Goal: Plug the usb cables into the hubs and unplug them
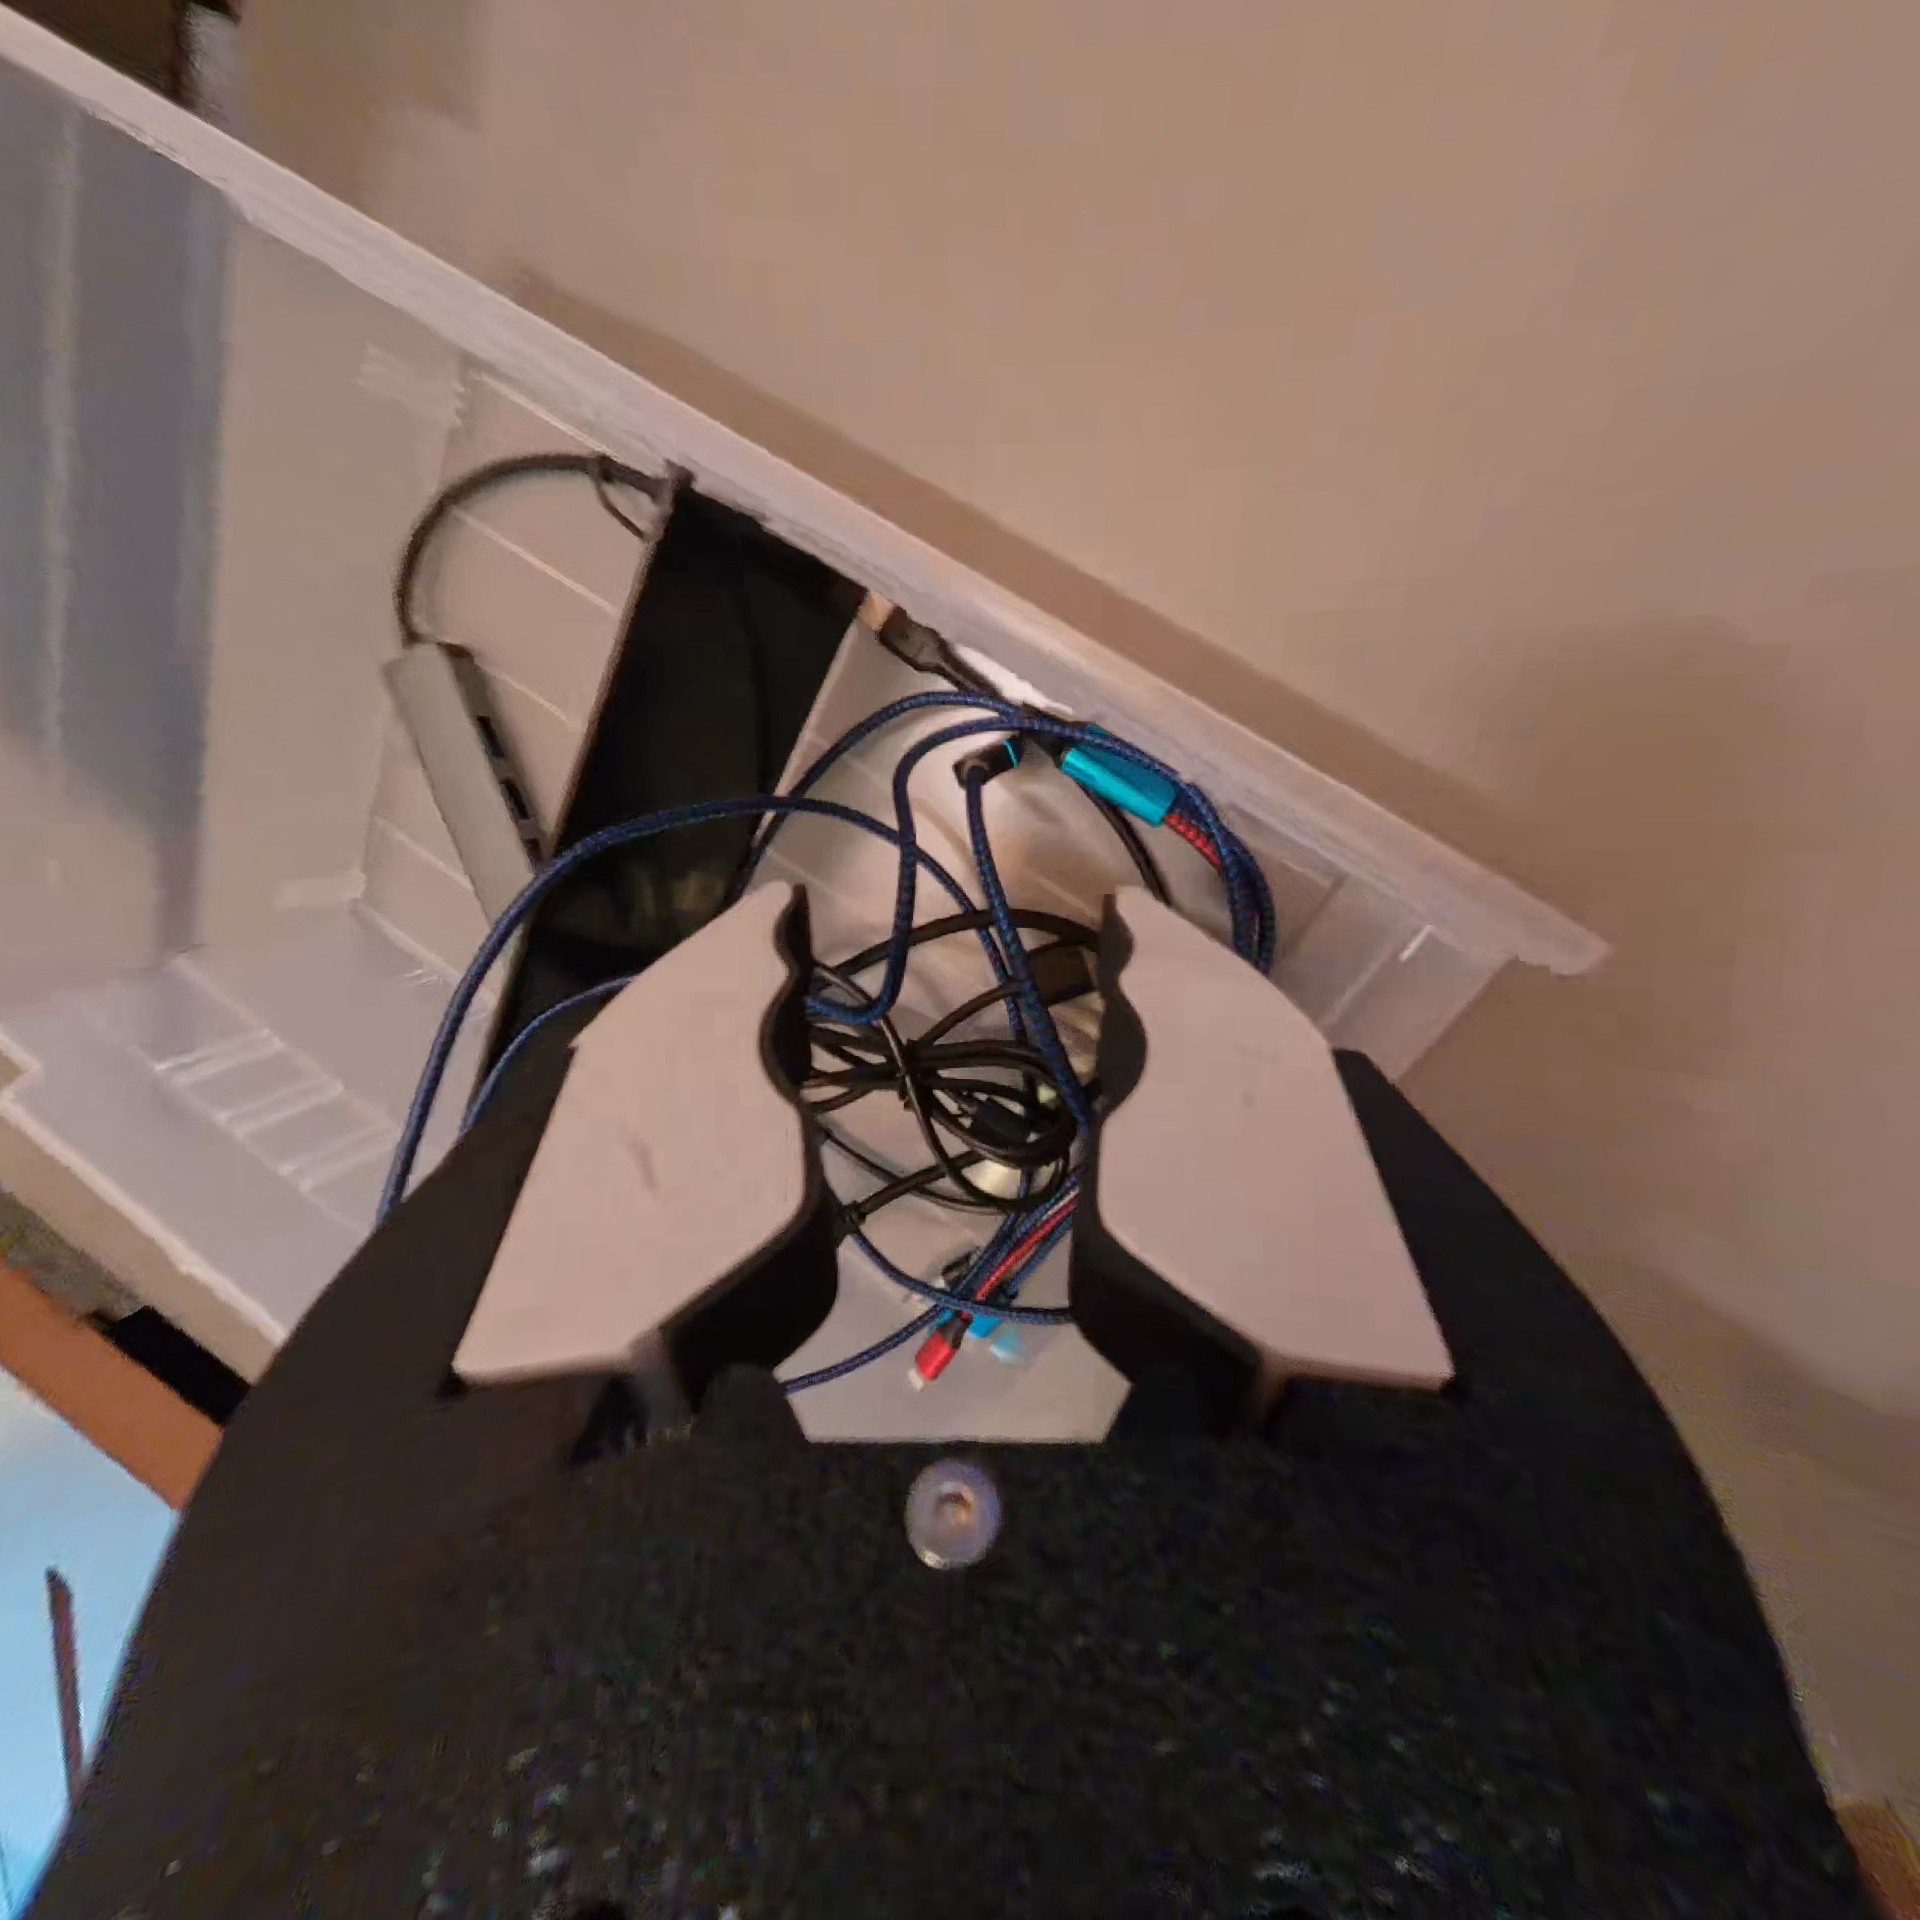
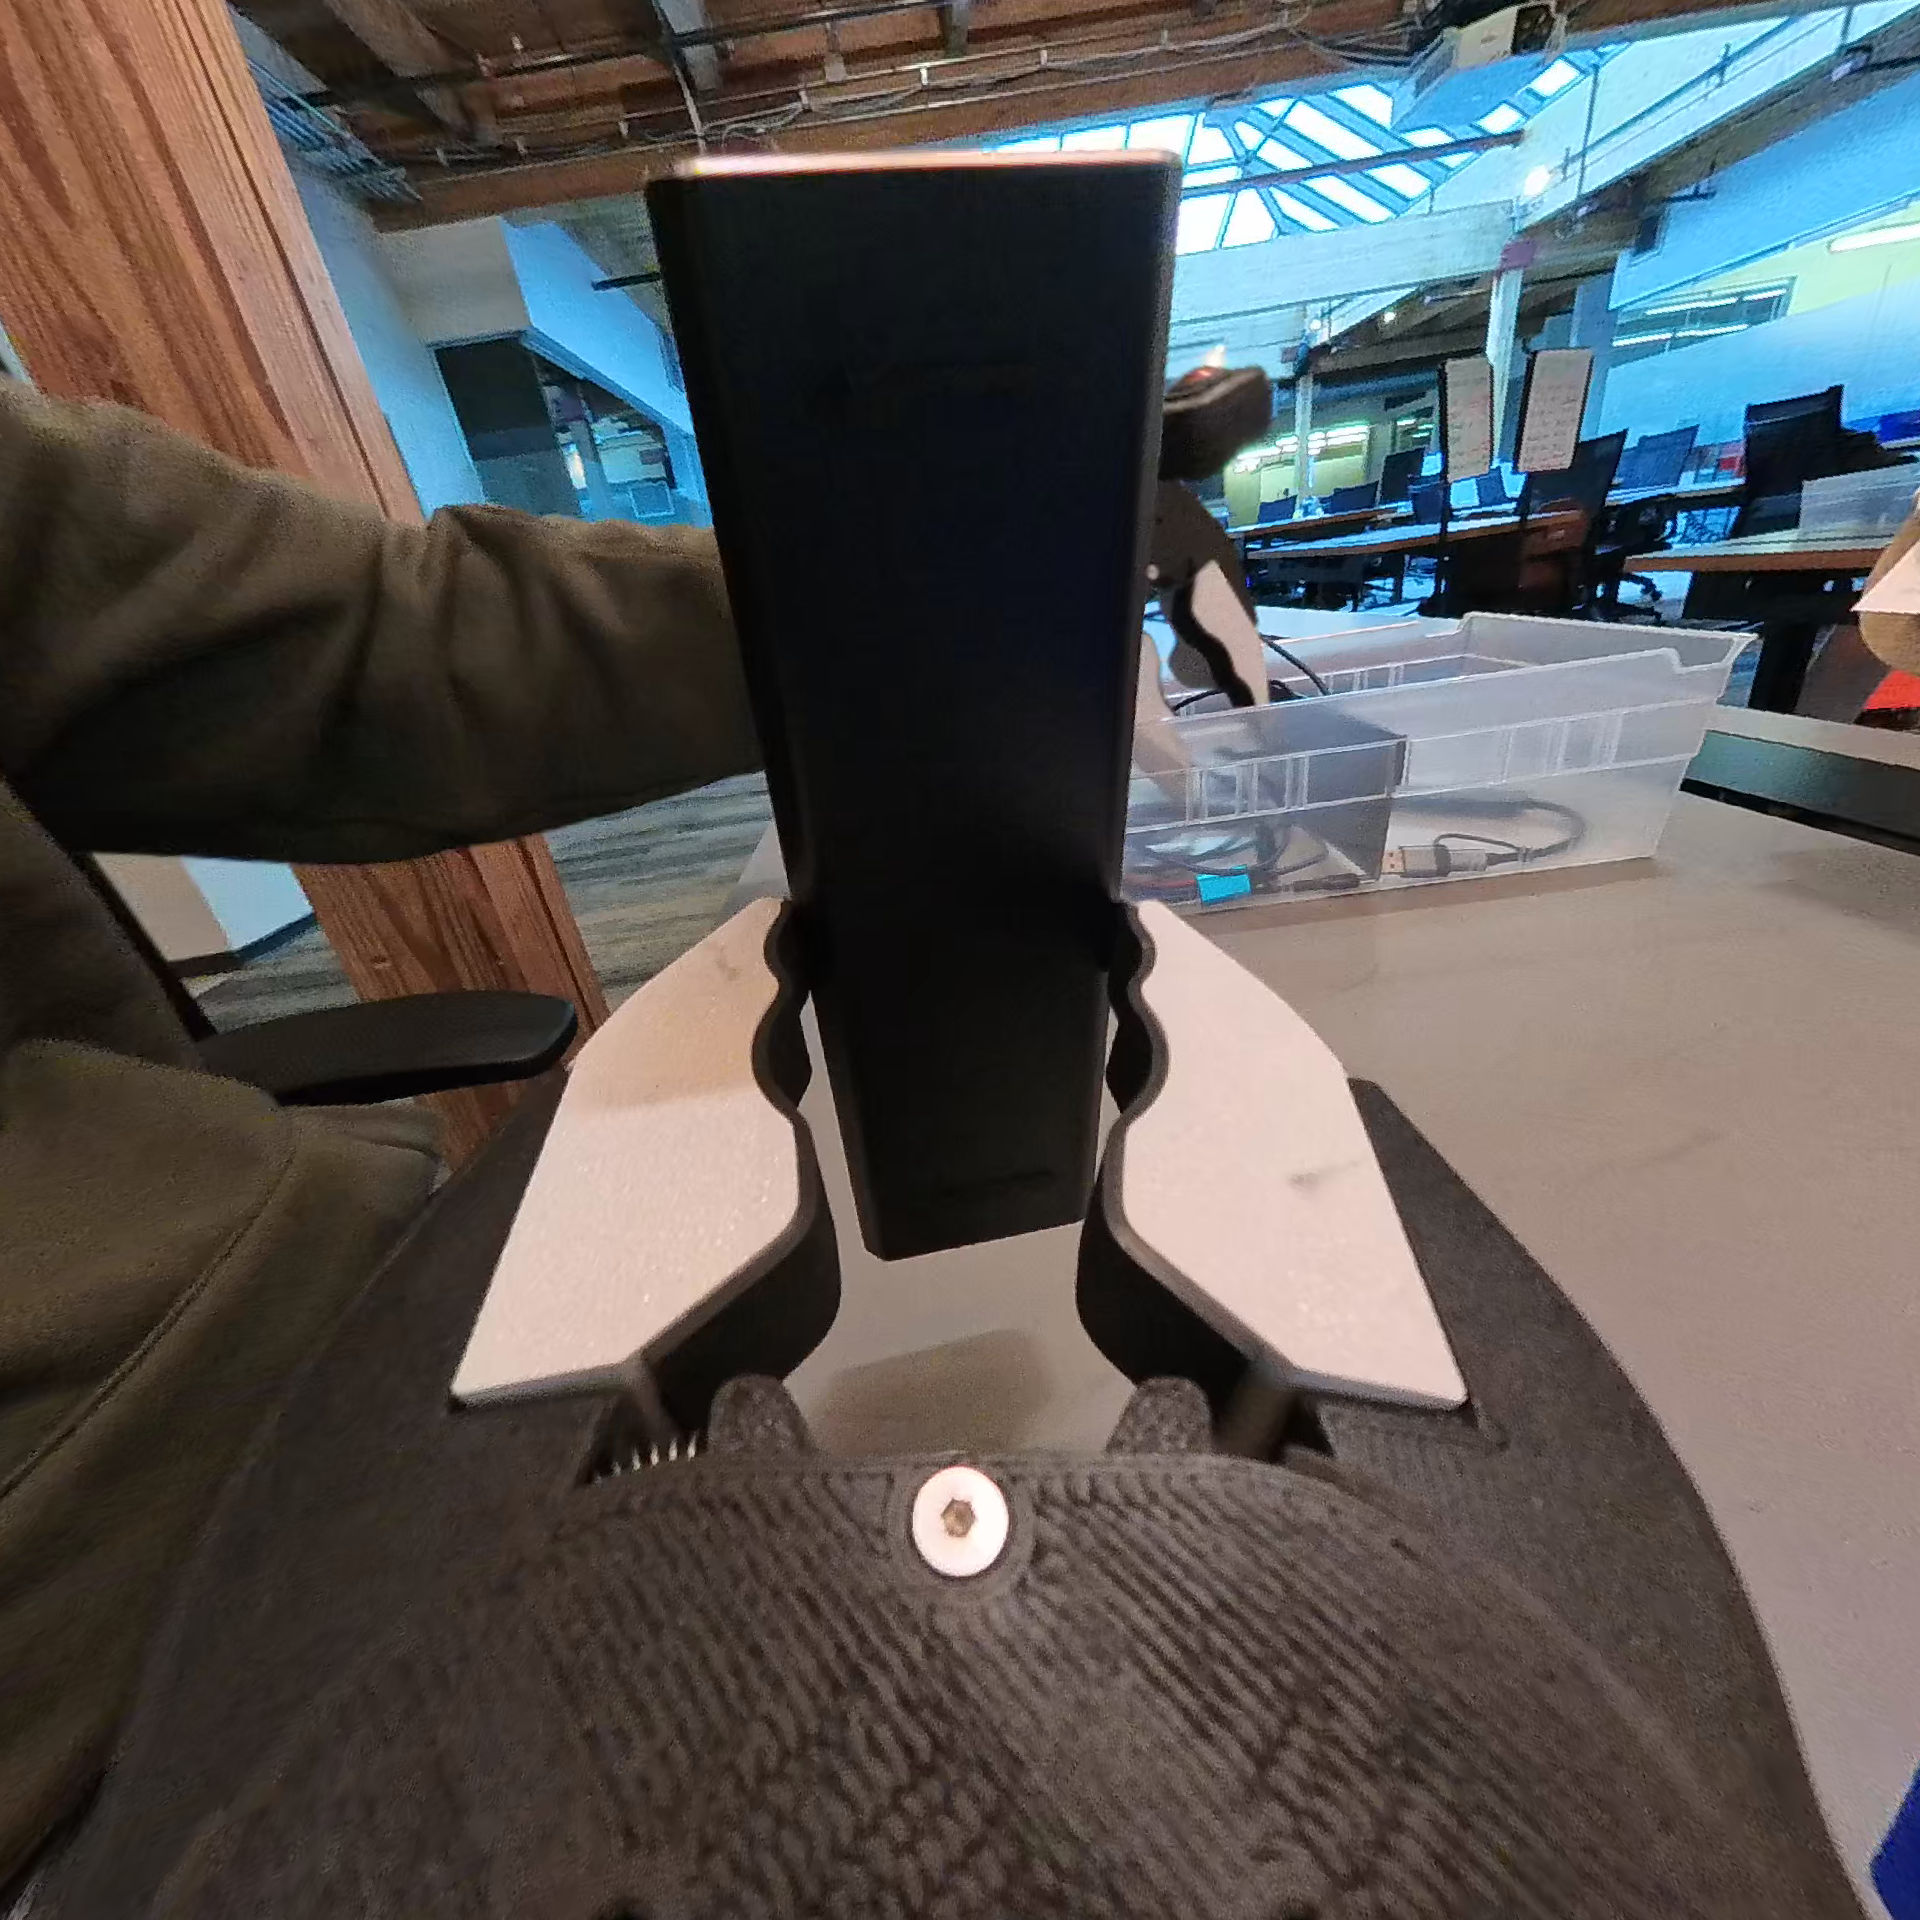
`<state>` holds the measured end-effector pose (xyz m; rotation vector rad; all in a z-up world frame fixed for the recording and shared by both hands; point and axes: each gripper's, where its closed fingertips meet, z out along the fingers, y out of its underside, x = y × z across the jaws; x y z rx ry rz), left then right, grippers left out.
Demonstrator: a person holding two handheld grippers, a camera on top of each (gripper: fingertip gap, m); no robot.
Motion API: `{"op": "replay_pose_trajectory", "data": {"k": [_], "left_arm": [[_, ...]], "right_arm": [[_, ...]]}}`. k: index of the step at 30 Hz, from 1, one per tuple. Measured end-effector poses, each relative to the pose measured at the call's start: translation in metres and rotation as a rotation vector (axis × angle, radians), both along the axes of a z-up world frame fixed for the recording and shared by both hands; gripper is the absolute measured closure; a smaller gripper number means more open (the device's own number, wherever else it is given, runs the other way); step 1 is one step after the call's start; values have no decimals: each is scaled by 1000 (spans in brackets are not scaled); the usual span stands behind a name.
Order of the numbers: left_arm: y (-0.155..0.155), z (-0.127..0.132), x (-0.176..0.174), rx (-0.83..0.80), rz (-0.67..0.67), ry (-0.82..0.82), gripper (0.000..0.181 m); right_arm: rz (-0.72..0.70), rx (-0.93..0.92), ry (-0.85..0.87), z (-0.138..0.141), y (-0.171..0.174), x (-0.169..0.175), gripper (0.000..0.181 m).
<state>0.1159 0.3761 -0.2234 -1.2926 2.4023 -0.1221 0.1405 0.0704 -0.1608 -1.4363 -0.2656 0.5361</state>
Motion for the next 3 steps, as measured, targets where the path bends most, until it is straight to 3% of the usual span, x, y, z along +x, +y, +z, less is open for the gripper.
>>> {"op": "replay_pose_trajectory", "data": {"k": [1, 3], "left_arm": [[0, -6, 0, -12, -3, 41, 136], [9, -15, 0, 11, 21, 88, 147]], "right_arm": [[7, -4, -2, 0, 0, -1, 124], [7, -25, -16, -3, 2, -2, 125]]}}
